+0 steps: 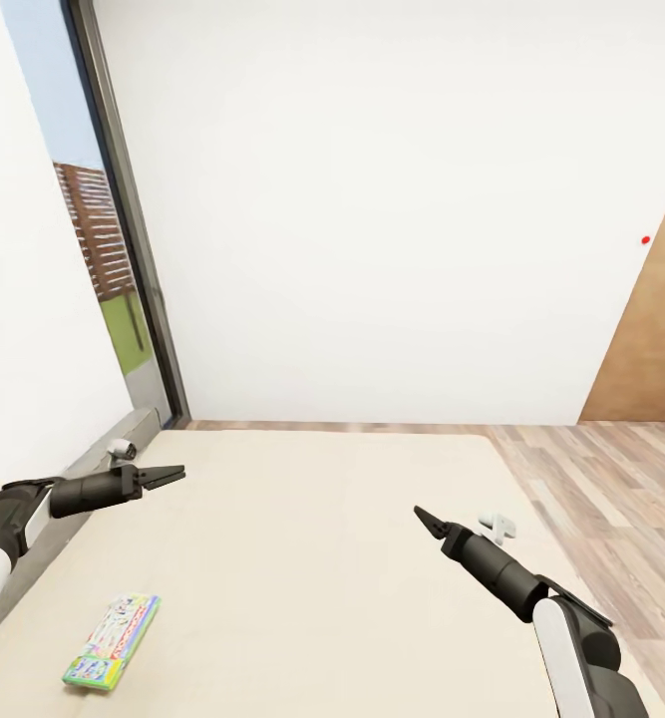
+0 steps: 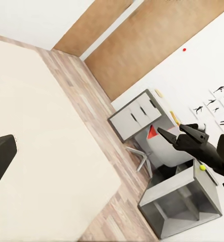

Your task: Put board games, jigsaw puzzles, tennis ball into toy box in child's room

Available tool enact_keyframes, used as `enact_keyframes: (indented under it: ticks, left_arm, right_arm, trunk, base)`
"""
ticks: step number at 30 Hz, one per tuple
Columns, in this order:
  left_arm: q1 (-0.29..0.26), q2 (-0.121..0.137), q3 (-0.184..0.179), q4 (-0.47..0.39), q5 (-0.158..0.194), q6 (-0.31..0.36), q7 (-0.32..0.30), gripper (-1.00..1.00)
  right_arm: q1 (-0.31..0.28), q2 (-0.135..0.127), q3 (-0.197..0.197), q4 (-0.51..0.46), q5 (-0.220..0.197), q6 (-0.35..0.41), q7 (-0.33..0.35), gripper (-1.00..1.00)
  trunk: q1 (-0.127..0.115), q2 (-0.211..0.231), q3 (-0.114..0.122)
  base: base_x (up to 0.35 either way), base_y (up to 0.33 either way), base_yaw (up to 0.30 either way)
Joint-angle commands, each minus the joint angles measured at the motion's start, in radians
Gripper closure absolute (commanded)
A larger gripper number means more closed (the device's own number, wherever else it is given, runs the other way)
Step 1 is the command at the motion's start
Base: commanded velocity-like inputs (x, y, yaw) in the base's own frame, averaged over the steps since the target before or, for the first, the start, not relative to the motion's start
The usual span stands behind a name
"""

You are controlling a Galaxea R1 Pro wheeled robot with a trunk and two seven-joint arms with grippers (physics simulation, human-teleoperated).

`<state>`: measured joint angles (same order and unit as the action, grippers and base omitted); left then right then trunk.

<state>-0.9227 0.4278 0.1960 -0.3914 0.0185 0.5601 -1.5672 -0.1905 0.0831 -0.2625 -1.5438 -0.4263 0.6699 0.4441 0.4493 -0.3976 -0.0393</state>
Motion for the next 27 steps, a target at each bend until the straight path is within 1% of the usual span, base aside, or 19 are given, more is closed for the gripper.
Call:
enact_keyframes:
  ticks: [1, 13, 24, 27]
  left_arm:
    - [-0.001, 0.000, 0.000, 0.000, 0.000, 0.011, -0.004, -1.00]
    - [-0.001, 0.000, -0.001, 0.000, 0.000, 0.011, -0.004, -1.00]
    - [-0.001, 0.000, -0.001, 0.000, 0.000, 0.011, -0.004, -1.00]
    - [-0.001, 0.000, -0.001, 0.000, 0.000, 0.011, -0.004, -1.00]
  right_arm:
    - [-0.001, 0.001, -0.003, -0.001, -0.003, 0.008, 0.003, -1.00]
    - [-0.001, 0.001, -0.003, -0.002, -0.003, 0.010, 0.001, -1.00]
    - [-0.001, 0.001, -0.003, -0.002, -0.003, 0.010, 0.001, -1.00]
    - [-0.001, 0.001, -0.003, -0.002, -0.002, 0.010, 0.001, -1.00]
  trunk:
    - [0.001, -0.002, -0.002]
    - [0.001, -0.002, -0.002]
    - [0.001, -0.002, -0.002]
    - [0.001, -0.002, -0.002]
  base:
    - [0.000, 0.264, 0.000]
    - [0.000, 0.255, 0.000]
    - [0.000, 0.216, 0.000]
    - [0.000, 0.089, 0.000]
